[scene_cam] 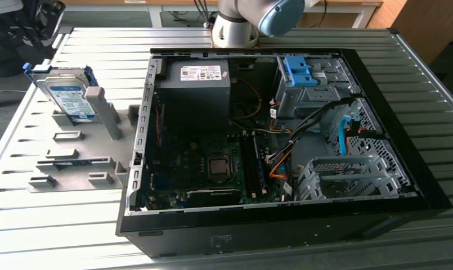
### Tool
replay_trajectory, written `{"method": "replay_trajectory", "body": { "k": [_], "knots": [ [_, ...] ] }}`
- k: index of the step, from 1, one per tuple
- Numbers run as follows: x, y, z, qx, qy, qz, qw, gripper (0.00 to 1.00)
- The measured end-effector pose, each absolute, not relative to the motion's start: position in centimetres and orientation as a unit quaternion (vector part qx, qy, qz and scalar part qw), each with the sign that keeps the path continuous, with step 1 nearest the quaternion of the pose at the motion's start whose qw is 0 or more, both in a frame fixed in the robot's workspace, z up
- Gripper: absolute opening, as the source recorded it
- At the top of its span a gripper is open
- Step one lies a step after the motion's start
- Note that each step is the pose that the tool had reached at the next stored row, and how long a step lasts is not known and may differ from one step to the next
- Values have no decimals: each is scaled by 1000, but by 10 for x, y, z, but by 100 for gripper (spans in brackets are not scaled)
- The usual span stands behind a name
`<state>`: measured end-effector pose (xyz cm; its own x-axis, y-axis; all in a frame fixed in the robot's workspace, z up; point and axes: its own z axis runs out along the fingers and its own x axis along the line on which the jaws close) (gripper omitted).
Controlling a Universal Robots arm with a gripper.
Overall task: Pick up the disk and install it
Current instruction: 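Reach for the disk, then pick up the disk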
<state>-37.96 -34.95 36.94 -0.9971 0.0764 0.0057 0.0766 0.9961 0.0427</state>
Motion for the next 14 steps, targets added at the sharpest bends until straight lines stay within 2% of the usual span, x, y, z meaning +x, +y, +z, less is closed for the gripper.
{"method": "replay_trajectory", "body": {
  "k": [5, 14],
  "knots": [
    [-395, -340, 368, -38, -999, -21, 2, 11],
    [-403, -339, 367, -38, -999, -21, 2, 11]
  ]
}}
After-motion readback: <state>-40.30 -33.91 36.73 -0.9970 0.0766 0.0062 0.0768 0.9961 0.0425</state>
